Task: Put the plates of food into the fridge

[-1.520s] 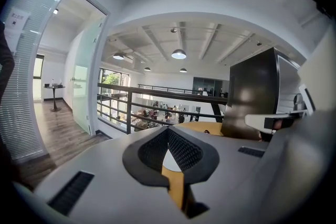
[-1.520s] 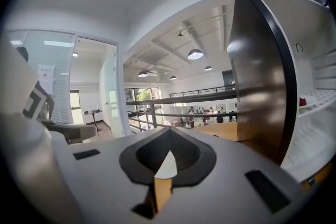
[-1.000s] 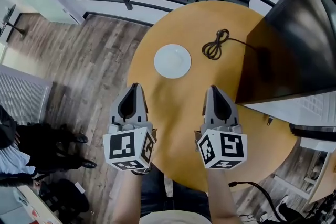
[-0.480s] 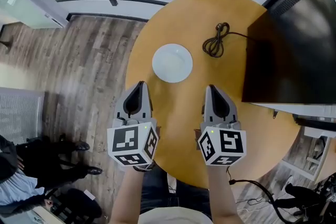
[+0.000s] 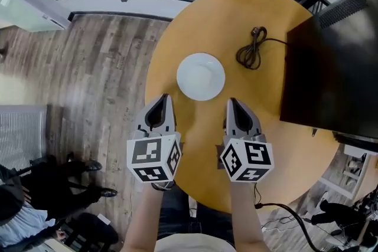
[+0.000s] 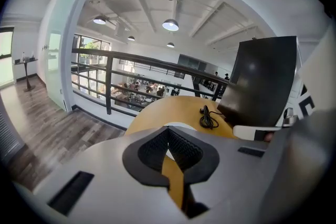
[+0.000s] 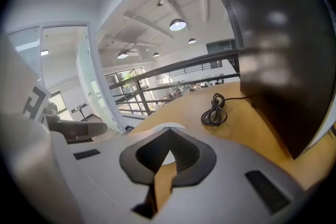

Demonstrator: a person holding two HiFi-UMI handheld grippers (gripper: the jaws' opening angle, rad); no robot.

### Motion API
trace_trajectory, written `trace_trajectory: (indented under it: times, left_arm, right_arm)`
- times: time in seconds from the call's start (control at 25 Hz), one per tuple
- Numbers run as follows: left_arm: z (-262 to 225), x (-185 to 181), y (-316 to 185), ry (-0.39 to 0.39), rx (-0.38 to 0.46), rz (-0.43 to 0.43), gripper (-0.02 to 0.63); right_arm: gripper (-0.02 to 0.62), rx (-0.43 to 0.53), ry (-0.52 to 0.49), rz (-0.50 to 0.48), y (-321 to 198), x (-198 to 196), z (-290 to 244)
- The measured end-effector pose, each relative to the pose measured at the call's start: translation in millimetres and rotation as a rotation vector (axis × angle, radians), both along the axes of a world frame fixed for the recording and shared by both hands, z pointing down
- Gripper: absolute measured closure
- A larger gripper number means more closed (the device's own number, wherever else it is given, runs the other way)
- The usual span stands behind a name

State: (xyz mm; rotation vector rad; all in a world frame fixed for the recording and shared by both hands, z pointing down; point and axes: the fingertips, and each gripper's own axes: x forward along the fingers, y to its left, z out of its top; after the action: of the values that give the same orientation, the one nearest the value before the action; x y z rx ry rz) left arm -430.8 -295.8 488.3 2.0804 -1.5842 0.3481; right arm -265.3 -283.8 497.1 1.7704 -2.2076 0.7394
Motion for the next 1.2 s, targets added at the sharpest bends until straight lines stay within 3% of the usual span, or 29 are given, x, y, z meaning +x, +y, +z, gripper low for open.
trace_trajectory:
  times: [0.12,0.48,0.68,1.0,1.2]
  left_arm:
    - [20,2,-3,0.051,-0.079,0.023,0.598]
    - [68,10,-10,0.179,-0.298,0.034,0.598]
    - [81,13,-15,0.249,-0.351,0.028,0.598]
    - [90,16,-25,0.328,-0.406,0.028,0.597]
    - [93,23,-33,0.455,-0.44,0.02,0.55]
  right_arm:
    - [0.583,-0.065,-0.04,-0.002,-2,-3,18]
    - [0.581,-0.272,-0.4,0.106,-13,-2,63]
    - [0.581,-0.334,-0.557,0.164,-18,0,78]
    - [0.58,-0.386,-0.693,0.196,-23,-3,88]
    - [0.578,-0.399,-0.796,0.237,-29,-1,92]
